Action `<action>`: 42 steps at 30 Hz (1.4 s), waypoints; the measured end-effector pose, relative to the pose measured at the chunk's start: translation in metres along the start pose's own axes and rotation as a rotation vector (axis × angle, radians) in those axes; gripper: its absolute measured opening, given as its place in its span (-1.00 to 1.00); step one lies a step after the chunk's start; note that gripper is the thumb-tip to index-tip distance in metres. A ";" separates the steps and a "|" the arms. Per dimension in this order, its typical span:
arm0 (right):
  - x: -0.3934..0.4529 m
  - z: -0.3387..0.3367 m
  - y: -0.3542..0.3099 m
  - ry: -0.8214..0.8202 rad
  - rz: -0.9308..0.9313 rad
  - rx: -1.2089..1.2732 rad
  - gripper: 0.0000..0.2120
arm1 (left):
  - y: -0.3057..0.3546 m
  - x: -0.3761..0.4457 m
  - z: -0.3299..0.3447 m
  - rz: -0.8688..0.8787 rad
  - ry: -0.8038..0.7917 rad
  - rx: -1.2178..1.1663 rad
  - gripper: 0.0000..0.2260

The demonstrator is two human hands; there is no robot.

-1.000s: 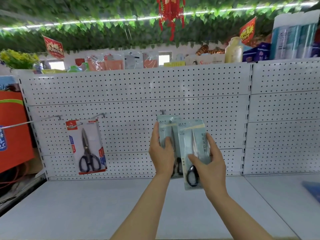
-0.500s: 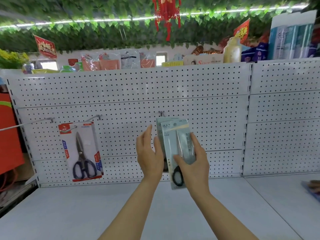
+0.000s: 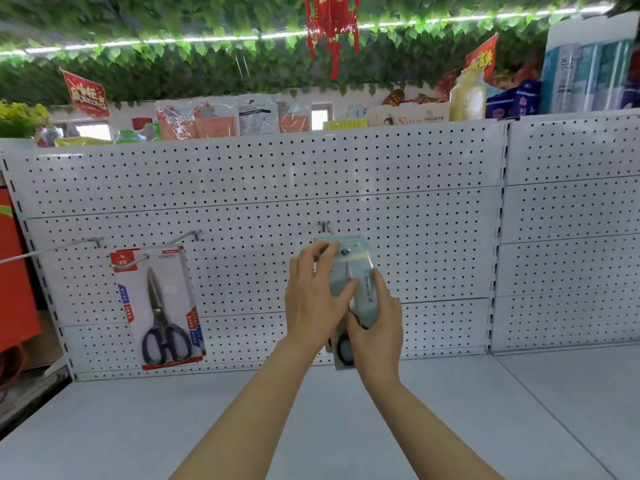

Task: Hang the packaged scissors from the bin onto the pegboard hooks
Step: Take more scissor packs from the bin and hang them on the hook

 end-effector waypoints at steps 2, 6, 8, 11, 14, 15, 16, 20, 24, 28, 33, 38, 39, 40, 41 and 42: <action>0.004 0.002 0.004 -0.003 0.008 -0.016 -0.25 | -0.001 0.002 0.002 -0.011 -0.007 0.001 -0.44; 0.009 0.003 0.012 -0.006 -0.029 -0.070 -0.21 | -0.003 0.004 0.006 -0.003 0.005 -0.011 -0.45; 0.009 0.002 0.016 0.001 -0.057 -0.094 -0.23 | -0.005 0.003 0.006 0.004 0.006 -0.009 -0.45; 0.011 0.001 0.020 0.001 -0.074 -0.090 -0.26 | -0.007 0.003 0.006 0.028 0.007 0.005 -0.45; 0.011 -0.001 0.019 -0.003 -0.090 -0.105 -0.28 | -0.010 0.005 0.005 0.043 -0.009 -0.005 -0.44; 0.010 -0.003 0.017 -0.005 -0.095 -0.108 -0.29 | -0.010 0.005 0.004 0.046 -0.018 -0.002 -0.43; 0.009 -0.005 0.016 -0.006 -0.109 -0.118 -0.30 | -0.011 0.005 0.004 0.051 -0.027 0.004 -0.42; 0.007 -0.020 0.009 -0.006 -0.220 -0.258 -0.35 | -0.014 -0.002 -0.001 0.072 -0.030 0.018 -0.37; 0.000 -0.041 -0.004 0.002 -0.380 -0.423 -0.39 | -0.020 -0.017 -0.005 0.142 0.006 0.082 -0.36; -0.010 -0.066 -0.018 -0.033 -0.499 -0.573 -0.41 | -0.023 -0.035 -0.018 0.189 -0.062 0.174 -0.39; -0.030 -0.104 -0.039 -0.065 -0.650 -0.672 -0.46 | -0.016 -0.066 -0.052 0.276 -0.143 0.336 -0.46; -0.073 -0.151 -0.050 -0.078 -0.657 -0.684 -0.51 | 0.008 -0.117 -0.082 0.291 -0.232 0.413 -0.47; -0.084 -0.161 -0.050 -0.087 -0.644 -0.695 -0.51 | 0.015 -0.128 -0.086 0.285 -0.248 0.423 -0.48; -0.095 -0.173 -0.050 -0.095 -0.628 -0.712 -0.51 | 0.022 -0.141 -0.091 0.284 -0.260 0.432 -0.49; -0.107 -0.185 -0.050 -0.102 -0.611 -0.733 -0.51 | 0.031 -0.153 -0.094 0.284 -0.274 0.435 -0.50; -0.120 -0.198 -0.048 -0.108 -0.595 -0.753 -0.51 | 0.040 -0.167 -0.096 0.282 -0.293 0.428 -0.50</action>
Point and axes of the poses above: each hand's wrist, its own x-axis towards the middle knuckle, its own z-axis out of the palm, y = z × x, the point moved 2 cm from there along x, towards the middle knuckle, and after that the axes turned 13 degrees about x, right-handed, at the moved point
